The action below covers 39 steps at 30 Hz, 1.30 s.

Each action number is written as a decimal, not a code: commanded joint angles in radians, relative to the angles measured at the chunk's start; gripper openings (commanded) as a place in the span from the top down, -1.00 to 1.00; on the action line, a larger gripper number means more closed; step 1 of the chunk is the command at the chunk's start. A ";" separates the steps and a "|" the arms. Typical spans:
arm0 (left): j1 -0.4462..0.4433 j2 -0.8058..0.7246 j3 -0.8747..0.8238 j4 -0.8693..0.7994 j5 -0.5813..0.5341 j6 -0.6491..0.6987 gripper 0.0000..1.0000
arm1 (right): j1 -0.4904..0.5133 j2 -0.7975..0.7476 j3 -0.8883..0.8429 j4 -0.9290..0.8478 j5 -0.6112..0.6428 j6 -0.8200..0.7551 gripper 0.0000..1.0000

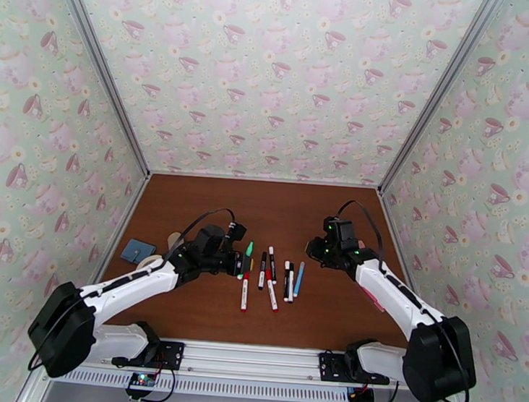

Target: Open the pen caps

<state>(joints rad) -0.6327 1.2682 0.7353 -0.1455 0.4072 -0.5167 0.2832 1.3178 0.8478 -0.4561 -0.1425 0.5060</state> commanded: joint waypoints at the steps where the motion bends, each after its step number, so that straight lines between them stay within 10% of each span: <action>1: 0.029 -0.031 -0.023 -0.027 -0.043 -0.009 0.99 | -0.017 0.037 0.045 -0.043 0.024 -0.059 0.82; 39: 0.096 -0.001 -0.014 -0.080 -0.087 0.006 0.99 | -0.050 0.480 0.248 -0.094 0.170 -0.176 0.70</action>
<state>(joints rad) -0.5426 1.2533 0.7010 -0.2047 0.3401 -0.5232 0.2398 1.7748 1.0702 -0.5419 -0.0025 0.3500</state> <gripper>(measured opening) 0.178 0.175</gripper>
